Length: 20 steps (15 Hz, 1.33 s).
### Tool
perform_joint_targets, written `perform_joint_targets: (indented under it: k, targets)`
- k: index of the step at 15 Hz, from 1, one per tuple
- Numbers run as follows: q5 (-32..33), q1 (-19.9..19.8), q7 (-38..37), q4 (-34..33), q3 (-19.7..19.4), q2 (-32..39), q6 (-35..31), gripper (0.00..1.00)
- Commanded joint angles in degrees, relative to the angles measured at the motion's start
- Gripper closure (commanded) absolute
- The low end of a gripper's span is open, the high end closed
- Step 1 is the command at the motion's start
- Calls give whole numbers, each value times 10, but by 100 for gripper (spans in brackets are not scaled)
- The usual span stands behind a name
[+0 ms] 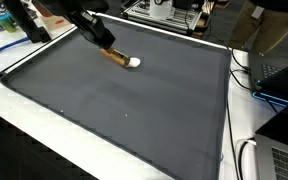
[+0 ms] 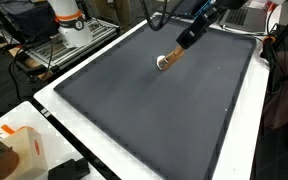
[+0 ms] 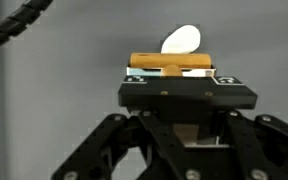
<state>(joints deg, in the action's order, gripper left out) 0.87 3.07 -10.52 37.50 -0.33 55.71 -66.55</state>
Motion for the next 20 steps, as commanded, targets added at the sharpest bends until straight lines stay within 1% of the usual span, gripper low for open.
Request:
perform_joint_targets:
  k: [1, 4, 7, 9, 11, 13, 15, 17, 20]
  targets:
    - [3, 2, -4, -38, -2, 20, 39, 77]
    - [1, 1, -10, -36, -3, 9, 33, 77]
    - [-17, -11, -22, 1, 4, -39, 0, 77]
    - [-18, -11, -38, 30, 2, -74, -3, 77]
    - [-31, -13, -74, 56, 5, -102, -5, 77]
    - [-53, -15, -122, 93, 5, -133, -21, 77]
    - [-70, -13, -173, 145, 1, -170, -51, 77]
    - [-55, -4, -201, 194, -9, -206, -91, 77]
    - [-69, -6, -259, 266, -7, -256, -150, 77]
